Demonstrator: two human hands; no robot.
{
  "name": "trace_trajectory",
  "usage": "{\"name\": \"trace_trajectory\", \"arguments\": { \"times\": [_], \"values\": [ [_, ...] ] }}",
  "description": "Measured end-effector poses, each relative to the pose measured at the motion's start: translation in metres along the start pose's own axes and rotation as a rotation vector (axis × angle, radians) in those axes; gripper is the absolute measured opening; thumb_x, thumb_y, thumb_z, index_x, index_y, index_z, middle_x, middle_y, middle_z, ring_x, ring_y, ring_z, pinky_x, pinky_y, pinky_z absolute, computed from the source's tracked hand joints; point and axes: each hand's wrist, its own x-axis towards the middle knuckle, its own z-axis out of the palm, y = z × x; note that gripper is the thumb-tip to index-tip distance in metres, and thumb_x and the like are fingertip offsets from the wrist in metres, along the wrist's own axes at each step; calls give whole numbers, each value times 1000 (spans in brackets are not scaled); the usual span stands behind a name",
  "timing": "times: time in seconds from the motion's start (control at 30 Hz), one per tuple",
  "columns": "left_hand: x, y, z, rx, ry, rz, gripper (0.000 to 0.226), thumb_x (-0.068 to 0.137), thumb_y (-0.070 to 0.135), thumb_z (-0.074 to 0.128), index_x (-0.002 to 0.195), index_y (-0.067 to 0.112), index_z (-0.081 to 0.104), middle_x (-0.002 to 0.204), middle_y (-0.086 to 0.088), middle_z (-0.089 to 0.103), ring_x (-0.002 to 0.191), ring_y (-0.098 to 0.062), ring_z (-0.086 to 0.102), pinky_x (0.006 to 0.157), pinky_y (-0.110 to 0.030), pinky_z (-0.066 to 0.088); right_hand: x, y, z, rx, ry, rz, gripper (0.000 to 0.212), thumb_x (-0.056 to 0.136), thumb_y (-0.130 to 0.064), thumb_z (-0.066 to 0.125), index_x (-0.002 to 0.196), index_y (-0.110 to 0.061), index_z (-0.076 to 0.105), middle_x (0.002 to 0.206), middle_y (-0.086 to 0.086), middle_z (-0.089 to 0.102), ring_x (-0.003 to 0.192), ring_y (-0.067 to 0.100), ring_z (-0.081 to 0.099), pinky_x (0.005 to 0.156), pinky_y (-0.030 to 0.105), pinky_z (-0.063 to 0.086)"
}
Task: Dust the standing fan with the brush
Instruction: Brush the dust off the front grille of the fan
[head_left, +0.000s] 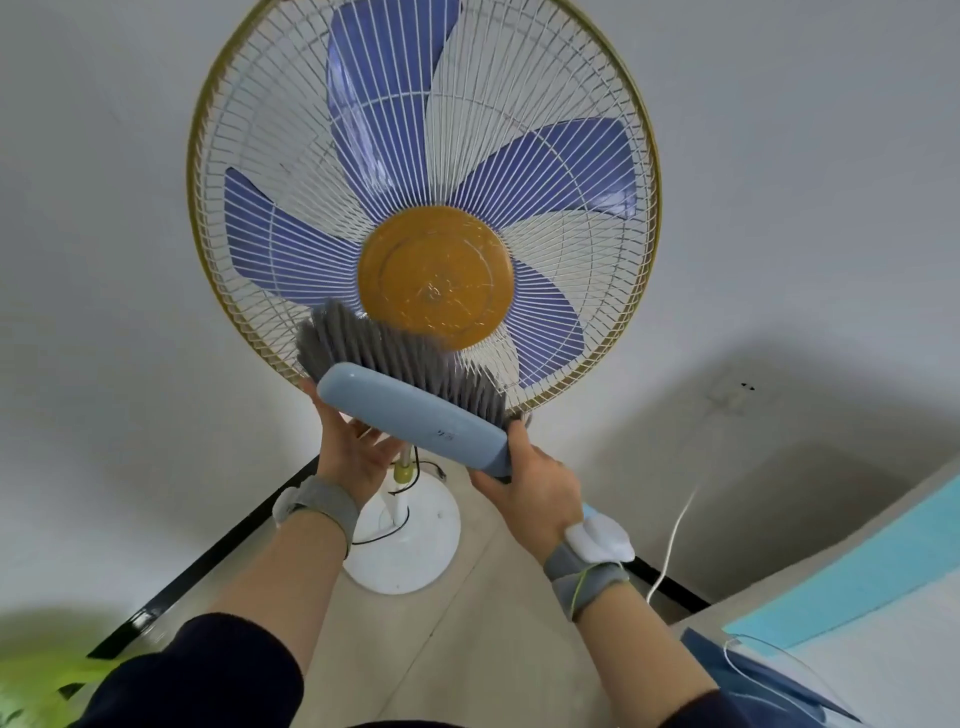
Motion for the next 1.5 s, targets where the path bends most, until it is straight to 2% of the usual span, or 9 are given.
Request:
{"name": "trace_trajectory", "arguments": {
  "times": [0.43, 0.6, 0.7, 0.8, 0.9, 1.07, 1.2, 1.37, 1.5],
  "values": [
    [-2, 5, -7, 37, -139, -74, 89, 82, 78, 30, 140, 12, 44, 120, -11, 60, 104, -27, 63, 73, -40, 61, -11, 35, 10, -109, -279, 102, 56, 88, -51, 52, 127, -14, 35, 96, 8, 67, 76, 31, 61, 59, 32, 42],
    [-5, 7, -9, 83, -165, -118, 82, 77, 83, 30, 107, 12, 59, 109, -13, 63, 106, -35, 59, 98, -56, 44, -37, 62, 10, -135, -471, 181, 56, 85, -56, 51, 125, -19, 37, 97, 0, 65, 86, 28, 66, 63, 33, 47],
    [-14, 8, -7, 99, -202, -148, 98, 58, 82, 57, 128, 13, 55, 117, -11, 63, 108, -31, 60, 90, -48, 48, -38, 58, -3, -51, -390, 118, 60, 83, -55, 57, 127, -17, 40, 94, 1, 67, 85, 27, 65, 63, 29, 42],
    [-11, 1, -10, -22, -146, -68, 120, 33, 50, 73, 143, 14, 41, 109, -7, 61, 94, -21, 61, 68, -34, 59, -25, 35, -16, 4, -237, -59, 69, 82, -54, 62, 136, -15, 41, 94, 7, 70, 81, 28, 65, 61, 26, 38],
    [-7, 1, -14, 12, -229, -64, 88, 77, 59, 59, 145, 9, 37, 114, -10, 64, 108, -29, 59, 87, -46, 51, -9, 9, -18, 57, -122, -78, 58, 81, -54, 62, 120, -14, 46, 76, 3, 64, 63, 26, 56, 54, 28, 34],
    [-2, 8, -16, -7, -166, -120, 88, 69, 79, 46, 123, 10, 47, 115, -13, 62, 115, -34, 56, 96, -47, 43, -6, 10, -8, -6, -204, 37, 51, 84, -51, 59, 111, -11, 43, 76, 7, 61, 65, 31, 57, 54, 32, 37],
    [-3, 9, -14, 25, -163, -92, 87, 66, 82, 48, 113, 10, 56, 108, -14, 67, 103, -33, 64, 82, -47, 52, -27, 42, 2, -181, -419, 125, 45, 84, -52, 54, 112, -18, 41, 96, 4, 65, 84, 30, 65, 61, 32, 45],
    [2, 13, -14, 69, -164, -120, 95, 69, 86, 37, 135, 17, 43, 138, -8, 54, 127, -30, 51, 110, -48, 33, -44, 78, -1, -173, -456, 278, 38, 80, -55, 55, 95, -25, 37, 89, -1, 64, 78, 27, 63, 62, 32, 46],
    [1, 9, -14, 19, -153, -150, 99, 73, 84, 37, 146, 18, 33, 146, -7, 45, 135, -28, 43, 103, -47, 32, -46, 93, -2, -166, -491, 433, 39, 75, -53, 58, 99, -23, 50, 95, -2, 68, 89, 26, 65, 69, 30, 47]
  ]
}}
